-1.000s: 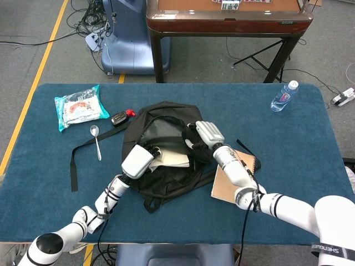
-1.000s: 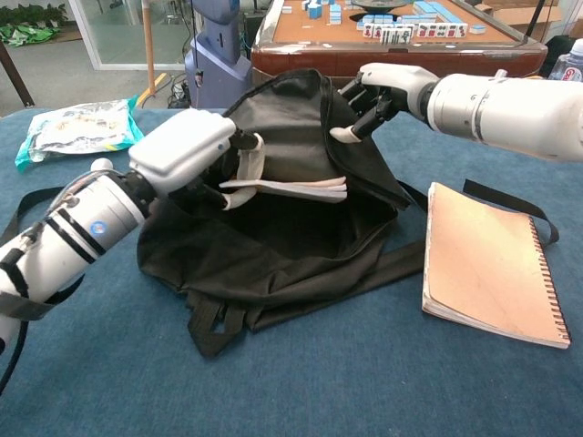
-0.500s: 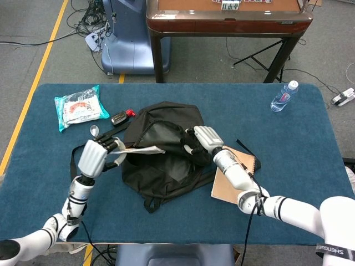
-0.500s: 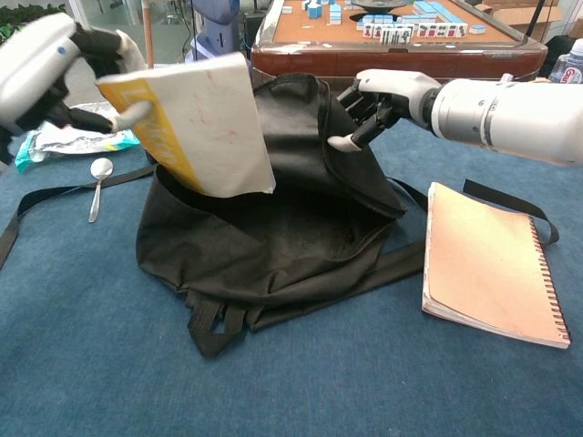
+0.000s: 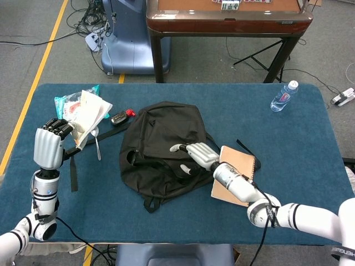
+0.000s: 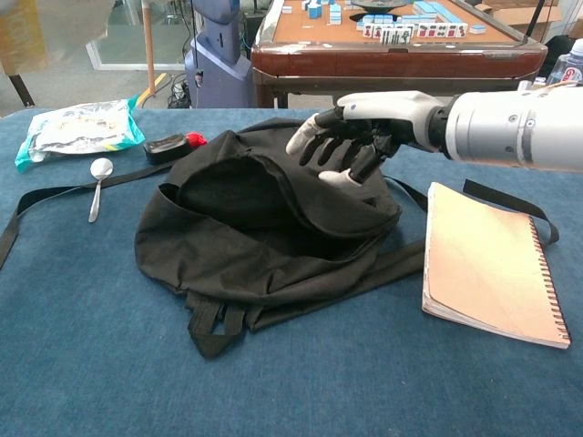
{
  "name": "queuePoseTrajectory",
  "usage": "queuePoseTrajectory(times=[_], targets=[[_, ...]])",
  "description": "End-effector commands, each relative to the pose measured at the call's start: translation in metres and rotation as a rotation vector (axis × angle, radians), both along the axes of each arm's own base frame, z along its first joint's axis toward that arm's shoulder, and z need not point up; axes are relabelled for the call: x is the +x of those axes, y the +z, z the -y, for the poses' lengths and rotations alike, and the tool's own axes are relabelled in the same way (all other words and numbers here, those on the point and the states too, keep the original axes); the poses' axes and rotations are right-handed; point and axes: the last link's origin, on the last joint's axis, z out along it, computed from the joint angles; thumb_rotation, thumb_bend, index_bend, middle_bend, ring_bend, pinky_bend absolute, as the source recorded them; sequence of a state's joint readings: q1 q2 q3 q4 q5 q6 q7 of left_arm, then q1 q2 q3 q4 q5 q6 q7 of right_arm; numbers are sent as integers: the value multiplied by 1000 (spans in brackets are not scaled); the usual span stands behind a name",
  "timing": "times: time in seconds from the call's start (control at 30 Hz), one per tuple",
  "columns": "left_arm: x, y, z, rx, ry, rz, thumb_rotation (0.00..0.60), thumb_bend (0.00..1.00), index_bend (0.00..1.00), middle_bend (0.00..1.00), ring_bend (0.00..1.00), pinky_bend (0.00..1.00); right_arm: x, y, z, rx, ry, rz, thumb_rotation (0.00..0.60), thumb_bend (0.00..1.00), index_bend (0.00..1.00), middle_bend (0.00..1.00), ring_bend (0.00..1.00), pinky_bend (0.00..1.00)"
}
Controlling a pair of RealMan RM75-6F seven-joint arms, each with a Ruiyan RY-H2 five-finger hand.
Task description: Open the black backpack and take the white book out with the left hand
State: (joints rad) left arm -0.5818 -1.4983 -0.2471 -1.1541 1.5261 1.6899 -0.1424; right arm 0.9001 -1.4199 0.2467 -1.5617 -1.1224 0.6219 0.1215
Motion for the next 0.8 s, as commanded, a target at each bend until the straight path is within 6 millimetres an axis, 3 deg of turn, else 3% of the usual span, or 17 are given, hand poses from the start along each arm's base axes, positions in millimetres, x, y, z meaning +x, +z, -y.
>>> queuePoseTrajectory(times=[0.03,0.33,0.53,0.8], targets=[[2,-1,-1,-1,6,-28,600,442,752,708,587,546,-6,10,-14,16,29,-12,600,377,170,197,178,265],[14,-38,-20,-52,36,-148,600,442,752,708,587,546,-31,48,-23,-51,19,-23,600,374,162,190,175,263],[28,-76,-35,-110,55,-249,600,442,752,708,589,546,-54,75,-24,-118,-28,-29,600,373,162,205,175,263],[39,-141,-15,-369,93,-282,600,442,697,688,577,546,-79,100,-20,-191,-93,-49,600,373,162,214,175,263]])
